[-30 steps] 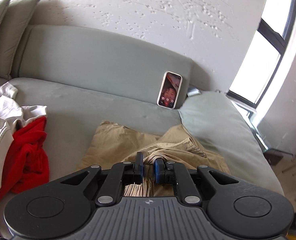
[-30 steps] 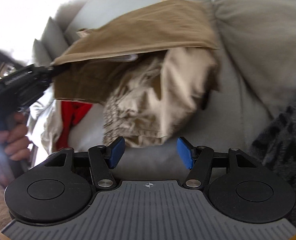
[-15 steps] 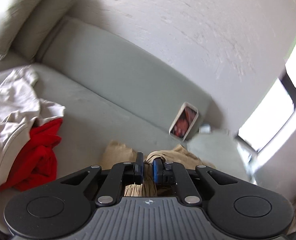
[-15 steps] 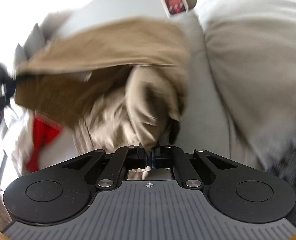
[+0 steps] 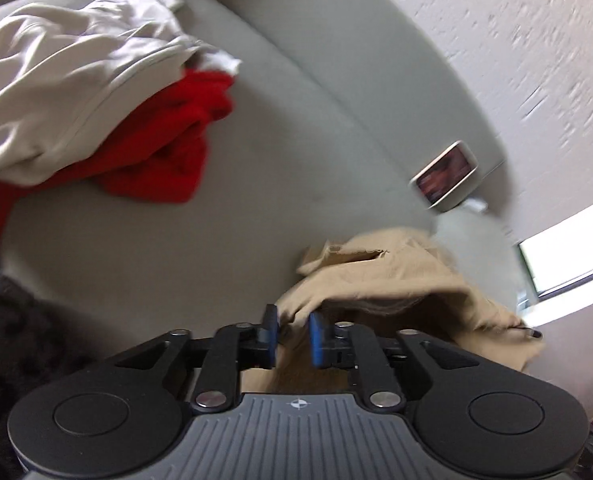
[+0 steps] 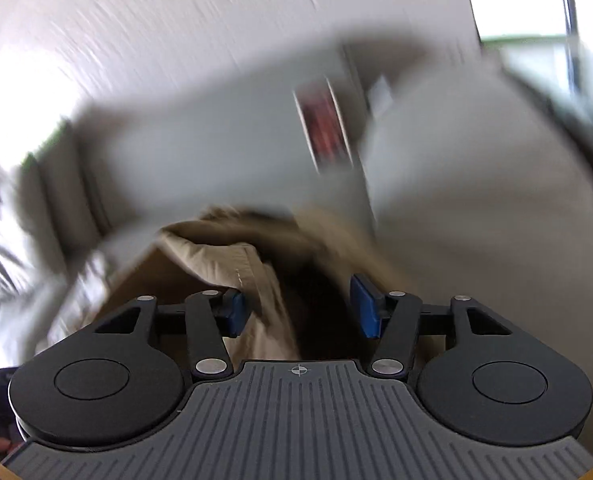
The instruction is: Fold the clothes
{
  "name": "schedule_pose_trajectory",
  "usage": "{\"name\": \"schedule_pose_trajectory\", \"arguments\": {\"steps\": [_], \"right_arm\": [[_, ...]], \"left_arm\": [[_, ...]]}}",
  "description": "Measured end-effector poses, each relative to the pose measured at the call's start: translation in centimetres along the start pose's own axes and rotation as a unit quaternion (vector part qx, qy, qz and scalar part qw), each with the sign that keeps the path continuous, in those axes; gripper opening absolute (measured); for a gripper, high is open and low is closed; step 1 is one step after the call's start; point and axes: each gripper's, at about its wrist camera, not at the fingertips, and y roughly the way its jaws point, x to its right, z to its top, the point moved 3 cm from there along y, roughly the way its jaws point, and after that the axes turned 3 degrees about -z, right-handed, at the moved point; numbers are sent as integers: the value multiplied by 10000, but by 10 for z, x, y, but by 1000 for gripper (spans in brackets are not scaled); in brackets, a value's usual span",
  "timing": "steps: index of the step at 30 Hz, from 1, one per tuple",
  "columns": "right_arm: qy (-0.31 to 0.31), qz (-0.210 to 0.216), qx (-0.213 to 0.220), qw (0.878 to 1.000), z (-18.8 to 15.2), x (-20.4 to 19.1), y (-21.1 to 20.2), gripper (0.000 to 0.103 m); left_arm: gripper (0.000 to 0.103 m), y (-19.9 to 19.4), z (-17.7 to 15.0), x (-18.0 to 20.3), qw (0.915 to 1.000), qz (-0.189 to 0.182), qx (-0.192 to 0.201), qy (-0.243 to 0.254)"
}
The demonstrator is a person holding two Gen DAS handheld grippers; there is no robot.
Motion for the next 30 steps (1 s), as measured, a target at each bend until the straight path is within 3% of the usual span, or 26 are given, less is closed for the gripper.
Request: {"name": "schedule_pose_trajectory", "arguments": {"steps": [2, 5, 8, 14, 17, 24, 26, 29, 30], "right_arm": [[337, 12, -354, 9988, -23, 16, 10, 57], [491, 36, -570, 9972, -45, 31, 11, 61], [194, 15, -637, 9978, -63, 29, 6, 66], [-723, -25, -765, 9944, -91, 9, 14, 67], [-900, -55, -739, 9932, -97, 6, 24, 75], [-605, 148, -1008, 9929, -108, 10, 53, 76], [-485, 234, -1061, 9929, -111, 10, 53, 76], [-619, 306, -864, 9939, -114, 6, 45, 52], [-633, 333, -840, 9939, -115, 6, 42, 34]], "left_arm": [[44, 0, -3, -2, 9996, 155, -3, 244], [61, 0, -2, 3, 9971, 303, 39, 704], [69, 3, -6, 12, 9880, 636, 118, 1401], [70, 17, -16, 16, 9571, 1231, 202, 2615], [70, 38, -17, 15, 9474, 1288, -46, 2928], [66, 68, -11, 8, 9514, 1044, -441, 2865], [53, 71, -11, 8, 9498, 941, -553, 2931], [43, 71, -8, 9, 9500, 853, -709, 2919], [41, 69, -7, 8, 9521, 807, -754, 2851]]}}
